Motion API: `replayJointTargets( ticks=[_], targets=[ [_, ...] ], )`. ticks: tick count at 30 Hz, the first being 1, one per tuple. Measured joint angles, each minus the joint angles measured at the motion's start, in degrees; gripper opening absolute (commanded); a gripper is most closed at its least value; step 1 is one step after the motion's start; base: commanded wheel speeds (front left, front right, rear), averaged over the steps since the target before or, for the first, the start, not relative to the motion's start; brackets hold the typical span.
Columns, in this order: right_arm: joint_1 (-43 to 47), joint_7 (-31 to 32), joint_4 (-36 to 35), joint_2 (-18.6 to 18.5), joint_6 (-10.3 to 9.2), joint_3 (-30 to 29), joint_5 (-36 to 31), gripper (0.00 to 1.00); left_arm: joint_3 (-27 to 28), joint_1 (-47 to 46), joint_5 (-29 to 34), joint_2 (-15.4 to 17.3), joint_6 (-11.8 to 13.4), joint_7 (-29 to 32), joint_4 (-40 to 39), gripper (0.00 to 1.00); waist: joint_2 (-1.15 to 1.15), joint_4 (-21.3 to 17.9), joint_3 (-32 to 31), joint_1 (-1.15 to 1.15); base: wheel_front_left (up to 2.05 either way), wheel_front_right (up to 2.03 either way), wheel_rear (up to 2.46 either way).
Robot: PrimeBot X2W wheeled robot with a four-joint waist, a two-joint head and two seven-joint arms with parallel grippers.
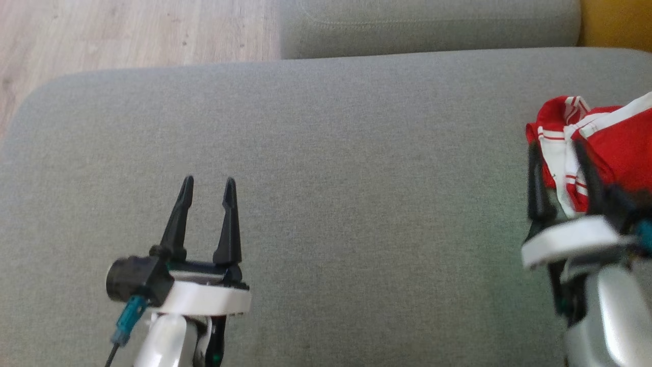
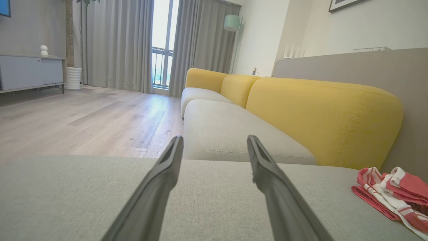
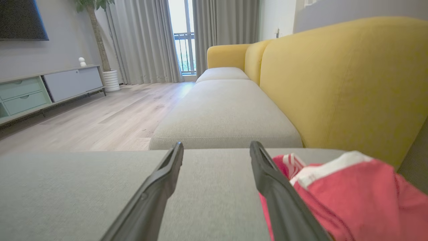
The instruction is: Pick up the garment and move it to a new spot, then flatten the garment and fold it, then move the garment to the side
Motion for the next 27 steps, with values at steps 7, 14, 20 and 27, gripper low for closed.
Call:
replayJointTargets(
  ticks=[7,14,20,27],
  targets=[
    [8.97,-4.34,0.87,2.77,0.00,0.48,3.08,1.00,-0.16,3.80,-1.82,0.02,0.85,0.00,0.11,1.00,0.00,-0.22,-1.46,0.00,0.00,0.00,0.00],
    [8.98,-6.23,2.37,2.87,0.00,2.31,6.00,1.00,0.40,4.17,-3.20,0.02,2.10,0.00,0.85,1.00,0.00,-0.72,-1.14,0.01,0.00,0.00,0.00],
    [8.77,-6.56,2.88,2.87,0.00,2.19,6.01,1.00,0.69,4.11,-3.69,0.05,2.02,0.00,0.87,1.00,0.00,-0.61,-1.13,0.01,0.00,0.00,0.00],
    [8.77,-6.77,3.30,2.87,0.00,2.34,6.08,1.00,2.20,4.13,-5.44,0.05,2.01,0.00,0.37,1.00,0.00,-0.61,-1.23,0.01,0.00,0.00,0.00]
  ],
)
